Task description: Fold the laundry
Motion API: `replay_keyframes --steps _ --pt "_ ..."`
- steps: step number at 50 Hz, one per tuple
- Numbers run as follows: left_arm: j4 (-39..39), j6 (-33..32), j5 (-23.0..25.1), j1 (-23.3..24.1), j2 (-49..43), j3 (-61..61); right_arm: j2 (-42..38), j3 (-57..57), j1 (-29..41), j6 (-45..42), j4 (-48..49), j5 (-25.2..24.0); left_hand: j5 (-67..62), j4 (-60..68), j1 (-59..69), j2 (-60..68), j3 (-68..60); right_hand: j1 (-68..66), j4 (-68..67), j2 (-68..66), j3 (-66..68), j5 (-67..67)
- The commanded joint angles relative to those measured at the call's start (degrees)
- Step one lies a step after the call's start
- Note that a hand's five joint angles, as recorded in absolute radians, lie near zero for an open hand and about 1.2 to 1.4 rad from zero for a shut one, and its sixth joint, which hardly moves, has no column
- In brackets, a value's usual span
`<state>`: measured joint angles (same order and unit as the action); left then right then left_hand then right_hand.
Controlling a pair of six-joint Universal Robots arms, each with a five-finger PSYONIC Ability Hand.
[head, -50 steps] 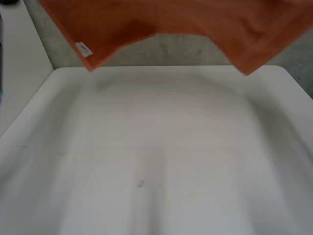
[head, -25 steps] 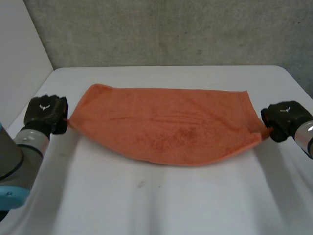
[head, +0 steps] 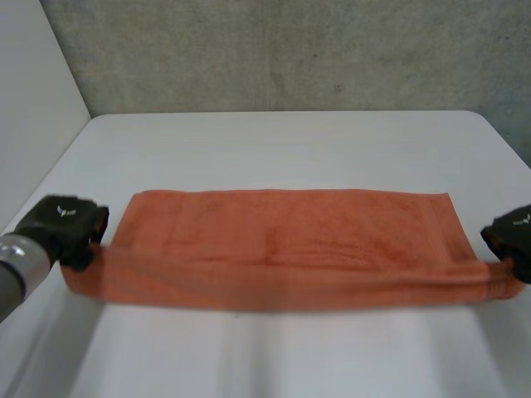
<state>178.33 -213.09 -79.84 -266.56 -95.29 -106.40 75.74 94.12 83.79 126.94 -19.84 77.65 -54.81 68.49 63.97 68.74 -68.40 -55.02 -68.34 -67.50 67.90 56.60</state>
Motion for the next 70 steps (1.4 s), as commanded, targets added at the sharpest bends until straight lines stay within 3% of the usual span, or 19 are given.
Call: replay_keyframes --steps 1,5,11,18,24,25,26,27,28,29,35,41,53,59,62,70 --pt "13.26 0.57 -0.67 3.41 -11.4 7.6 -8.4 -6.39 4.27 9.37 7.18 0.49 -15.19 11.51 16.03 11.26 -11.6 -24.98 -11.66 -12.5 12.1 13.4" --pt "15.55 0.66 -2.07 5.61 -17.11 12.61 -12.54 -10.09 5.42 13.33 10.53 1.01 -15.19 11.51 16.03 11.26 -11.6 -24.98 -11.66 -12.5 12.1 13.4" --pt "17.14 0.66 -8.13 7.98 -28.7 23.85 -21.41 -19.31 8.05 17.2 17.99 5.31 -15.19 11.51 16.03 11.26 -11.6 -24.98 -11.66 -12.5 12.1 13.4" --pt "18.54 0.22 -9.02 8.87 -35.76 31.96 -30.63 -30.11 10.08 17.29 19.93 9.88 -15.19 11.51 16.03 11.26 -11.6 -24.98 -11.66 -12.5 12.1 13.4" --pt "20.38 0.31 -9.2 8.96 -40.41 37.14 -35.39 -35.66 11.31 17.29 19.93 10.77 -15.19 11.51 16.03 11.26 -11.6 -24.98 -11.66 -12.5 12.1 13.4" --pt "22.04 0.31 -8.5 9.04 -40.67 36.97 -35.74 -36.11 11.57 17.29 19.93 10.86 -13.04 9.36 13.89 9.12 -9.46 -24.98 -11.66 -12.5 12.1 13.4" --pt "23.1 0.31 -7.97 9.22 -40.76 36.79 -36.27 -36.72 12.01 17.38 19.93 11.12 2.3 -5.98 -1.45 -6.22 5.89 -10.55 2.77 1.93 -2.33 -1.02" --pt "25.03 0.22 -6.57 9.74 -40.68 36.27 -36.45 -36.99 12.27 17.38 19.93 11.38 44.75 -48.43 -43.9 -48.67 48.34 9.41 22.73 21.89 -22.29 -20.99" --pt "26.0 0.22 -5.95 10.09 -40.68 35.91 -36.45 -37.08 12.36 17.46 19.93 11.73 54.81 -58.49 -53.97 -58.74 58.4 28.93 42.24 41.41 -41.81 -40.5" --pt "26.97 0.22 -5.25 10.53 -40.68 35.39 -36.45 -37.08 12.45 17.64 19.93 12.17 51.81 -55.49 -50.97 -55.74 55.4 45.02 58.34 57.5 -57.9 -56.6" --pt "33.48 0.22 -2.95 12.03 -38.58 31.61 -35.31 -35.94 12.63 22.56 20.72 15.6 54.81 -58.49 -53.97 -58.74 58.4 45.02 58.34 57.5 -57.9 -56.6" --pt "33.84 0.4 -3.22 11.94 -33.92 27.22 -25.74 -30.06 11.92 27.04 20.9 14.2 54.81 -58.49 -53.97 -58.74 58.4 45.02 58.34 57.5 -57.9 -56.6" --pt "33.49 3.03 -3.83 12.12 -17.22 9.91 -4.39 -9.51 8.15 27.75 19.67 3.57 54.81 -58.49 -53.97 -58.74 58.4 45.02 58.34 57.5 -57.9 -56.6" --pt "33.31 10.76 -4.01 12.73 -12.56 5.06 -2.26 -1.58 5.43 27.49 18.35 0.05 54.81 -58.49 -53.97 -58.74 58.4 45.02 58.34 57.5 -57.9 -56.6" --pt "33.13 14.88 -5.06 12.73 -11.85 4.01 -2.26 1.76 3.4 27.22 19.14 -1.53 54.81 -58.49 -53.97 -58.74 58.4 38.56 51.88 51.04 -51.44 -50.13" --pt "32.96 18.15 -7.79 12.12 -11.85 3.48 -7.08 4.94 -0.03 26.96 25.11 -7.42 54.81 -58.49 -53.97 -58.74 58.4 25.09 38.41 37.57 -37.97 -36.67"
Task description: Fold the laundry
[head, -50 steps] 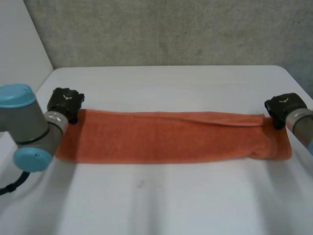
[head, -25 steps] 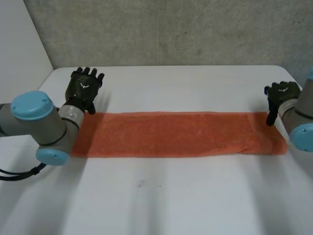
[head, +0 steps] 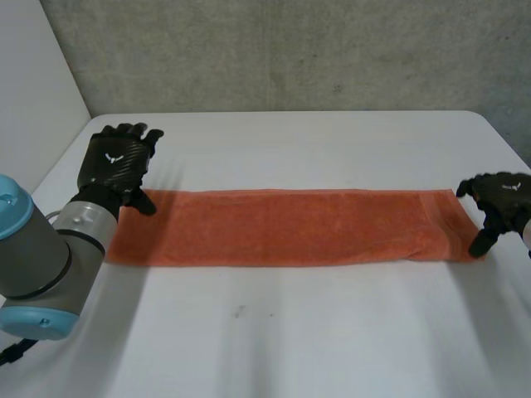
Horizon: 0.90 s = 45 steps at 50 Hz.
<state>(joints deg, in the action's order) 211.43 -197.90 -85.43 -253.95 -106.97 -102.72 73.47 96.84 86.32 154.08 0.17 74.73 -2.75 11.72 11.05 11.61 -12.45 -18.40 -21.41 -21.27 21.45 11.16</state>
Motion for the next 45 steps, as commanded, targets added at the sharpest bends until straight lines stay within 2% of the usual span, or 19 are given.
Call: replay_keyframes --steps 1,11,12,16,17,26,36,42,45 --pt "-0.05 2.96 -2.54 -0.66 -0.26 -0.38 -5.79 2.13 -2.56 -0.18 5.71 -4.85 2.75 -1.72 -1.05 -1.61 2.45 -12.86 -9.86 -10.0 9.82 10.1" --pt "-0.05 2.96 -2.29 -0.75 -0.34 -1.17 -10.36 0.81 -2.74 -0.18 8.79 -4.94 2.75 -1.72 -1.05 -1.61 2.45 -24.97 -21.96 -22.1 21.92 22.21" --pt "-0.05 2.96 -2.28 -0.67 -0.34 -1.26 -10.8 0.63 -2.74 -0.27 9.4 -4.85 2.75 -1.72 -1.05 -1.61 2.45 -33.81 -30.81 -30.95 30.77 31.05" --pt "-0.05 2.96 -2.37 -0.58 -0.34 -1.61 -12.21 -0.24 -2.74 -0.27 9.93 -4.77 2.75 -1.72 -1.05 -1.61 2.45 -49.66 -46.66 -46.79 46.62 46.9" --pt "-0.05 2.96 -2.37 -0.49 -0.34 -1.61 -12.91 -0.94 -2.82 -0.44 9.5 -4.5 2.75 -1.72 -1.05 -1.61 2.45 -61.48 -58.47 -58.61 58.43 58.72" --pt "0.04 2.96 -2.37 -0.58 -0.34 -2.05 -13.71 -2.44 -6.43 -1.5 9.67 -3.98 2.75 -1.72 -1.05 -1.61 2.45 -61.6 -58.59 -58.73 58.55 58.84" --pt "-0.05 2.96 -2.37 -0.58 -0.26 -2.05 -13.71 -9.29 -14.77 -8.7 9.23 5.34 2.75 -1.72 -1.05 -1.61 2.45 -61.6 -58.59 -58.73 58.55 58.84" --pt "-0.05 2.96 -2.37 -0.58 -0.26 -2.4 -13.8 -10.35 -14.95 -9.06 9.23 3.76 2.75 -1.72 -1.05 -1.61 2.45 -61.6 -58.59 -58.73 58.55 58.84" --pt "-0.05 2.96 -2.37 -0.58 -0.17 -2.4 -12.83 -10.35 -13.12 -8.53 9.76 0.95 2.75 -1.72 -1.05 -1.61 2.45 -61.6 -58.59 -58.73 58.55 58.84"
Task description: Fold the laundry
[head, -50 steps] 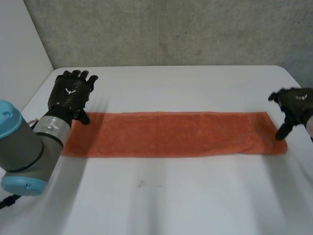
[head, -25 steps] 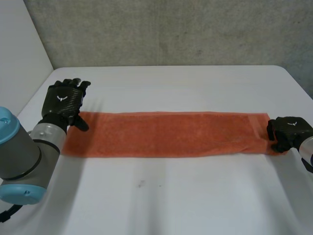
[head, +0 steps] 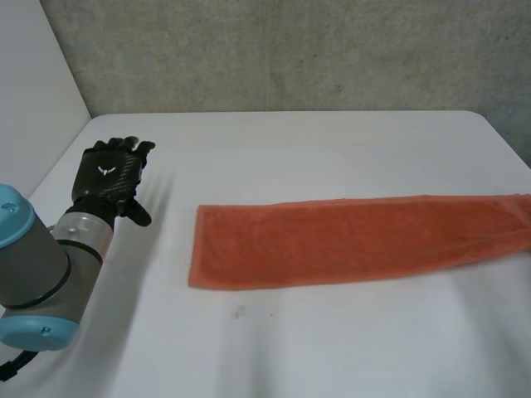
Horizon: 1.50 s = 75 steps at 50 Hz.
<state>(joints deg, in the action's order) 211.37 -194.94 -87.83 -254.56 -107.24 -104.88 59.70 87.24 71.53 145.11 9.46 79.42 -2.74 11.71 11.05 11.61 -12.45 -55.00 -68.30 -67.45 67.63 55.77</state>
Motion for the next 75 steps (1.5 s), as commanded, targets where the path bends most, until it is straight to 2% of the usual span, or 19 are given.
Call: replay_keyframes --steps 1,9,13,15,16,21,30,33,35,36,37,40,47,51,61,65,66,67,75 --pt "0.0 0.0 -0.06 0.03 0.1 -0.23 1.2 -0.92 2.91 0.69 0.47 -4.0 2.74 -1.71 -1.05 -1.61 2.45 -25.0 -11.69 -12.55 12.37 14.23" --pt "0.09 0.0 -0.06 -0.15 0.19 -0.23 5.69 -4.61 19.95 4.21 0.47 -4.97 2.74 -1.71 -1.05 -1.61 2.45 -25.0 -11.69 -12.55 12.37 14.23" --pt "0.09 0.0 -0.06 -0.32 0.28 -0.23 5.51 -8.99 35.54 4.39 0.39 -5.15 2.74 -1.71 -1.05 -1.61 2.45 -25.0 -11.69 -12.55 12.37 14.23" --pt "0.09 0.0 -0.15 -0.32 0.36 -0.23 5.16 -9.97 38.05 4.39 0.21 -5.15 2.74 -1.71 -1.05 -1.61 2.45 -25.0 -11.69 -12.55 12.37 14.23" --pt "0.09 0.0 -0.15 -0.32 0.36 -0.23 2.9 -12.33 44.25 4.3 0.38 -5.32 2.74 -1.71 -1.05 -1.61 2.45 -25.0 -11.69 -12.55 12.37 14.23" --pt "0.09 0.0 -0.15 -0.41 0.54 -0.32 -5.37 -18.41 56.42 4.12 0.12 -5.76 2.74 -1.71 -1.05 -1.61 2.45 -25.0 -11.69 -12.55 12.37 14.23" --pt "0.18 0.0 -0.06 -0.32 0.63 -0.58 -17.59 -23.69 66.72 3.34 -0.75 -5.51 2.74 -1.71 -1.05 -1.61 2.45 -25.0 -11.69 -12.55 12.37 14.23" --pt "0.18 0.0 -0.06 -0.32 0.63 -0.67 -18.22 -23.78 67.17 2.89 -2.07 -5.06 2.74 -1.71 -1.05 -1.61 2.45 -25.0 -11.69 -12.55 12.37 14.23" --pt "0.18 0.0 0.03 -0.24 0.63 -0.67 -17.96 -23.78 67.17 2.98 -2.34 -4.8 2.74 -1.71 -1.05 -1.61 2.45 -14.8 -1.49 -2.35 2.17 4.03" --pt "0.18 0.0 0.03 -0.24 0.63 -0.67 -17.17 -23.52 66.9 3.07 -2.86 -3.41 2.74 -1.71 -1.05 -1.61 2.45 25.83 39.14 38.28 -38.47 -36.61" --pt "0.18 0.0 0.12 -0.15 0.63 -0.67 -16.56 -23.17 66.9 3.16 -3.04 -2.78 2.74 -1.71 -1.05 -1.61 2.45 36.9 50.2 49.35 -49.53 -47.67" --pt "0.09 0.0 0.12 0.29 0.63 -0.67 -11.93 -21.51 66.47 3.94 -3.83 0.8 2.74 -1.71 -1.05 -1.61 2.45 45.0 58.31 57.45 -57.63 -55.77" --pt "-0.08 0.09 0.38 2.04 1.68 -0.76 -2.6 -14.4 58.93 9.55 -6.46 5.13 2.74 -1.71 -1.05 -1.61 2.45 45.0 58.31 57.45 -57.63 -55.77" --pt "-0.08 -0.09 0.38 5.29 1.77 -0.32 3.04 -5.44 51.54 17.56 -7.17 4.35 2.74 -1.71 -1.05 -1.61 2.45 45.0 58.31 57.45 -57.63 -55.77" --pt "-0.08 -0.18 0.12 9.34 1.33 0.03 4.1 6.37 39.83 17.92 -6.38 0.12 2.74 -1.71 -1.05 -1.61 2.45 39.53 52.84 51.98 -52.17 -50.3" --pt "-0.08 -0.09 0.12 9.43 1.24 -0.15 3.05 9.88 35.09 17.31 -2.35 -2.77 2.74 -1.71 -1.05 -1.61 2.45 8.01 21.32 20.46 -20.65 -18.79" --pt "-0.08 -0.09 -0.06 9.34 1.24 -0.32 1.57 10.23 34.13 16.44 -0.16 -2.51 2.74 -1.71 -1.05 -1.61 2.45 -17.07 -3.76 -4.62 4.44 6.3" --pt "-0.08 -0.09 -0.06 9.34 1.24 -0.41 1.21 10.06 33.95 15.99 0.64 -2.25 2.74 -1.71 -1.05 -1.61 2.45 -24.92 -11.62 -12.47 12.29 14.15" --pt "-0.08 0.0 -0.24 8.99 1.51 -0.76 1.38 5.76 34.91 10.54 3.2 0.3 2.74 -1.71 -1.05 -1.61 2.45 -25.0 -11.69 -12.55 12.37 14.23"
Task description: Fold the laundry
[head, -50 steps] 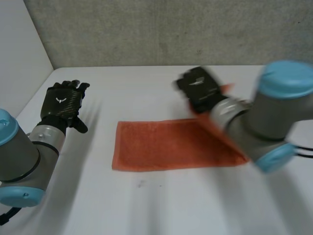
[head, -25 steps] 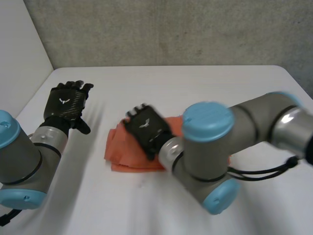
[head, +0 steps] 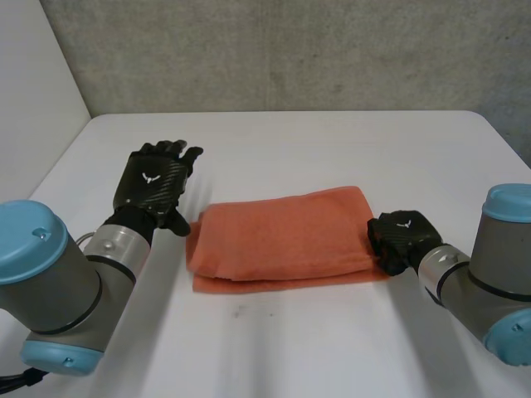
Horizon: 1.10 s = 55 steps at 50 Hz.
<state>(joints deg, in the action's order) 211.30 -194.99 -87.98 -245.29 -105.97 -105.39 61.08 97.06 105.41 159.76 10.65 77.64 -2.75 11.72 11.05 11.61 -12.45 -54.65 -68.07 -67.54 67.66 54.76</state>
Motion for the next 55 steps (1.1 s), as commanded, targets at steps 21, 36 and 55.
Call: replay_keyframes --steps 21,36,55 --pt "-0.1 0.31 -2.1 -4.58 2.61 -0.78 -14.24 -26.4 36.1 -9.56 -3.0 -0.3 2.75 -1.72 -1.05 -1.61 2.45 -25.35 -11.93 -12.46 12.34 15.24" --pt "-0.1 0.31 -1.93 -4.58 2.61 -1.04 -0.8 -18.06 17.74 3.88 -3.35 10.79 2.75 -1.72 -1.05 -1.61 2.45 23.88 37.29 36.77 -36.89 -33.99" --pt "-0.1 0.31 -1.84 -3.88 2.43 -1.39 0.35 4.01 -4.69 -0.33 6.22 -6.63 2.75 -1.72 -1.05 -1.61 2.45 10.94 24.35 23.83 -23.95 -21.05"
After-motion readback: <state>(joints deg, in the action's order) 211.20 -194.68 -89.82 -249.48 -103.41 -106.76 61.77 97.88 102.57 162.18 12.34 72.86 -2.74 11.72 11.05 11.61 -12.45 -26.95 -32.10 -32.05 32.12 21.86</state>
